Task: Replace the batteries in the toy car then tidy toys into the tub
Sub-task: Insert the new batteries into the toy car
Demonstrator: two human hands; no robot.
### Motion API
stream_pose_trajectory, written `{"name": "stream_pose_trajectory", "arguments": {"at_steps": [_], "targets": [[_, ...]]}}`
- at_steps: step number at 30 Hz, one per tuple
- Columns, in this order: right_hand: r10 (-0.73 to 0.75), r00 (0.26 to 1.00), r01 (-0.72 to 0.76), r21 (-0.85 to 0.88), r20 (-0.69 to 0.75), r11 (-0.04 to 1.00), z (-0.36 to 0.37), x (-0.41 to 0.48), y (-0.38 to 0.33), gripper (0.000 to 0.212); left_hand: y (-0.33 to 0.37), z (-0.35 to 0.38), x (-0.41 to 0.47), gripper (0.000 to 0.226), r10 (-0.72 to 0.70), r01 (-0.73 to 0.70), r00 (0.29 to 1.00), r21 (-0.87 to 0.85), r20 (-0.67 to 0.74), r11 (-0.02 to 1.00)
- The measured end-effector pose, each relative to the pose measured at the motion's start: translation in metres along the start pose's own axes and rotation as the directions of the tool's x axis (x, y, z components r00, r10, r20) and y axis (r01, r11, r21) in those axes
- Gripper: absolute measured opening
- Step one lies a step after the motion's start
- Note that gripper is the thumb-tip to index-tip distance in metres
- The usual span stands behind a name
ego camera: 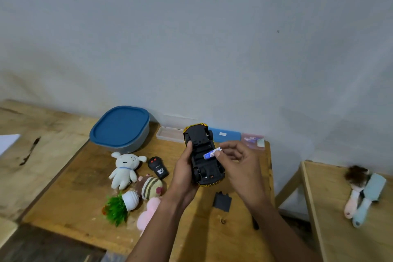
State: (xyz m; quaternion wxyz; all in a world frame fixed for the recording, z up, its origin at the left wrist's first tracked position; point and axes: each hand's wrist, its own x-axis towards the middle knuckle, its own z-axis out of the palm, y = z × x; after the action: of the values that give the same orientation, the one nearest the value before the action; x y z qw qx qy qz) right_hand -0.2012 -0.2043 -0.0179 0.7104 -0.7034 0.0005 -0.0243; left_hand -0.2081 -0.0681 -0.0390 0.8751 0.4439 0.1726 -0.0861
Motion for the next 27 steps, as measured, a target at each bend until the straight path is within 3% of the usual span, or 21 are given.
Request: {"name": "stream_pose_trajectory", "arguments": {"at_steps": [17, 27], "targets": [[0.003, 1.0, -0.003, -0.014, 0.02, 1.0, -0.003, -0.006, -0.003, 0.015, 0.004, 0.018, -0.007, 0.05, 0.03, -0.03, 0.999, 0.055, 0.012, 0.998], [-0.095, 0.995, 0.097, -0.115, 0.02, 0.989, 0.004, 0.001, 0.003, 0.014, 0.007, 0.017, -0.004, 0.048, 0.041, -0.039, 0.999, 0.051, -0.03, 0.998]]}}
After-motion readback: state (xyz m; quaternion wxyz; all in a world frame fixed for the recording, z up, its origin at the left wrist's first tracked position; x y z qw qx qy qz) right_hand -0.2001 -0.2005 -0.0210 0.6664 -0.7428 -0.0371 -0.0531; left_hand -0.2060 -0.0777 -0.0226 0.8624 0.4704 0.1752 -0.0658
